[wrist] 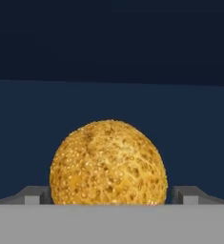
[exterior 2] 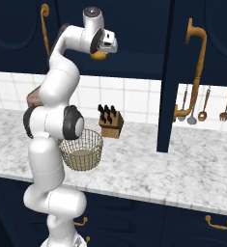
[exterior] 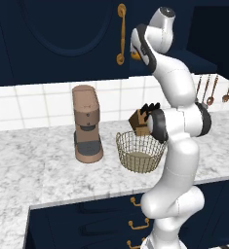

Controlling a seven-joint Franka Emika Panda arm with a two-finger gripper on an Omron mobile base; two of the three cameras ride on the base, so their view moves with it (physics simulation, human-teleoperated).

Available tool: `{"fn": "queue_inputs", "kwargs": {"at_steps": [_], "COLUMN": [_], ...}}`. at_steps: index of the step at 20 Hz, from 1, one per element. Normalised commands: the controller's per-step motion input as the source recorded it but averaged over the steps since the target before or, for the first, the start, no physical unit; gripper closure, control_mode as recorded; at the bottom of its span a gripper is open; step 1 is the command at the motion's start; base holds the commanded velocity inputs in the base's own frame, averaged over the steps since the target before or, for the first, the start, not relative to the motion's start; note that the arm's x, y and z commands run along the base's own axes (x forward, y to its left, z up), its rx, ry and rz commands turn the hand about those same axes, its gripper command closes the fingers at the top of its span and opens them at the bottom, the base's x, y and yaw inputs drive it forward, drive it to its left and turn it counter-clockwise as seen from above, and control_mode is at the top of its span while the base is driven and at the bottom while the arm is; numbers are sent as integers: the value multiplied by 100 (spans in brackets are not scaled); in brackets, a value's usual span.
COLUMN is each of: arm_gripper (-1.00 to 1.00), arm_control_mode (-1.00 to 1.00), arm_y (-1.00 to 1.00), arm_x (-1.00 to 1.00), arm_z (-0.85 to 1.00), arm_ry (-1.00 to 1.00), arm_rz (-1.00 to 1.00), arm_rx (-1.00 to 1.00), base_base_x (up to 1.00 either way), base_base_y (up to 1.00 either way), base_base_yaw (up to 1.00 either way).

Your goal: Open the cabinet, pick up the bread from the cabinet and place it in the basket. Then move the basket to the dining counter.

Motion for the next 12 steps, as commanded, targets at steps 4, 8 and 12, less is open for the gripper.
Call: {"fn": "queue_inputs", "kwargs": {"at_steps": [4, 8, 12], "arm_gripper": [-100, -100, -100], "arm_control_mode": [-100, -100, -100], "arm_y": [0, 0, 0], "arm_x": [0, 0, 0], "arm_z": [-18, -16, -12], "arm_ry": [0, 0, -4], "arm_rz": [0, 0, 0], "arm_rx": [0, 0, 0], "base_base_x": [0, 0, 0], "base_base_y": [0, 0, 0], "base_base_yaw": [0, 0, 0]}}
